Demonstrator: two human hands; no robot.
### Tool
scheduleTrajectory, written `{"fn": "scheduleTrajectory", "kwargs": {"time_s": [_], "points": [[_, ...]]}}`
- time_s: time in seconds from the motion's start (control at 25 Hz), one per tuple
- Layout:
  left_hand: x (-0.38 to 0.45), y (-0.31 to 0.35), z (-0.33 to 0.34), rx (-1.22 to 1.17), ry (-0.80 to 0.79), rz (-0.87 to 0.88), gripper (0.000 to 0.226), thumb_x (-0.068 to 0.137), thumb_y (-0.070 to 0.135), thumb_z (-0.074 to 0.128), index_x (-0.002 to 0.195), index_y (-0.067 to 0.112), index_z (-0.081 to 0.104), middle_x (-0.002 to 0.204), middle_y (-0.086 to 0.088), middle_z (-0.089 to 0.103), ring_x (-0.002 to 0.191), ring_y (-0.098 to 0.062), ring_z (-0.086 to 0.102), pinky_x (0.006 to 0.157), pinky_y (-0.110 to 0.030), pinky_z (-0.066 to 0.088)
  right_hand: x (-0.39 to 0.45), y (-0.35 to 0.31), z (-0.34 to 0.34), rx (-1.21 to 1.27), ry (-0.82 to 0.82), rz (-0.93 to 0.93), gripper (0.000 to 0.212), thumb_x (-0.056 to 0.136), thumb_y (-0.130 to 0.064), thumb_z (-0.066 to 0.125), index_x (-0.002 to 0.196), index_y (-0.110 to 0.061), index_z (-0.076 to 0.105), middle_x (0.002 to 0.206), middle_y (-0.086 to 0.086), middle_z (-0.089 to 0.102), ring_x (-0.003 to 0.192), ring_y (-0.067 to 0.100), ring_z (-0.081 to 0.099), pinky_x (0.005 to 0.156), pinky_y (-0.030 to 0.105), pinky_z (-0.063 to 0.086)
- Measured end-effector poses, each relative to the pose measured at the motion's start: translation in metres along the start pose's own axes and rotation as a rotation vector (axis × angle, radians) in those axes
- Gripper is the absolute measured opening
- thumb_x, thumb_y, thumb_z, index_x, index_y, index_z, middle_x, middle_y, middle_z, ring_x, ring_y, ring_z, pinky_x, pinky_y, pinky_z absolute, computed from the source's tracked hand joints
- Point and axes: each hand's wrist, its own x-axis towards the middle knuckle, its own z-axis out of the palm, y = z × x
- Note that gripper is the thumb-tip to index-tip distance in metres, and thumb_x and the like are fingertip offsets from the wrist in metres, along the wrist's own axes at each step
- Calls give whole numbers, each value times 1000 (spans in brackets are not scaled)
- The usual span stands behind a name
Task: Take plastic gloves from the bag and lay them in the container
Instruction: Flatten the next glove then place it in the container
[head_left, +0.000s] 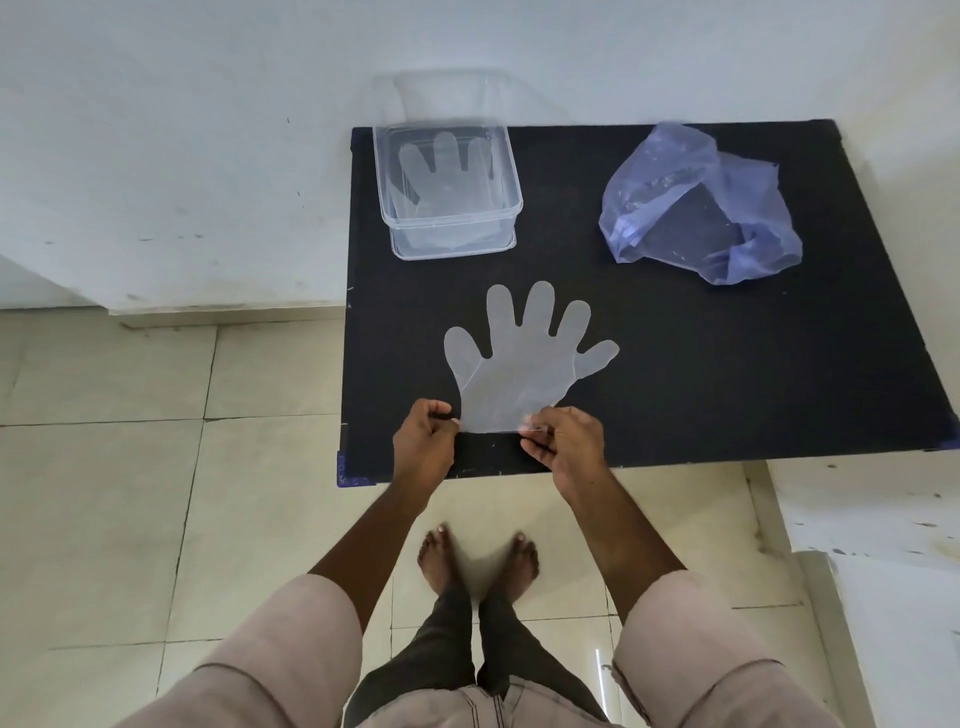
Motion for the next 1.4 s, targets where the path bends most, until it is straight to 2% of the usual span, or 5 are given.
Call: {"fn": "scheduleTrajectory", "kwargs": {"time_s": [0.36, 0.76, 1.16, 1.28, 1.4], "points": [[-6, 0, 13, -532, -224, -202, 33, 101, 6, 37, 125, 20, 54, 112, -15, 64, 98, -31, 67, 77, -39, 58, -17, -16, -14, 166, -41, 49, 7, 83, 4, 60, 88, -2, 60, 70, 12, 63, 62, 19, 61, 64, 31, 56], [-7, -4, 23, -276, -341, 97, 33, 80, -9, 70, 105, 13, 72, 96, -10, 71, 90, -23, 69, 73, -28, 61, -16, -17, -32, 146, -47, 42, 26, 84, 1, 59, 109, -5, 56, 79, 13, 66, 65, 20, 63, 60, 32, 55], [-5, 14, 27, -297, -321, 38, 10, 89, 7, 66, 95, 7, 74, 79, -8, 74, 69, -17, 71, 69, -29, 61, -1, -9, -75, -646, -212, -494, 92, 78, 0, 74, 147, -34, 25, 104, -3, 69, 96, 23, 68, 82, 30, 57], [-4, 17, 28, -320, -334, 26, 9, 91, 6, 63, 95, 4, 71, 77, -9, 71, 66, -18, 69, 67, -29, 61, 8, -3, -70, -758, -165, -600, 85, 78, -11, 78, 148, -26, 31, 101, 1, 70, 91, 17, 68, 82, 16, 51], [-2, 11, 26, -297, -304, 4, 8, 93, 5, 59, 96, 3, 67, 75, -11, 67, 64, -20, 65, 65, -30, 61, 12, -1, -70, -756, -144, -643, 61, 81, -8, 74, 137, -16, 51, 115, 7, 70, 104, 18, 66, 93, 27, 54]]}}
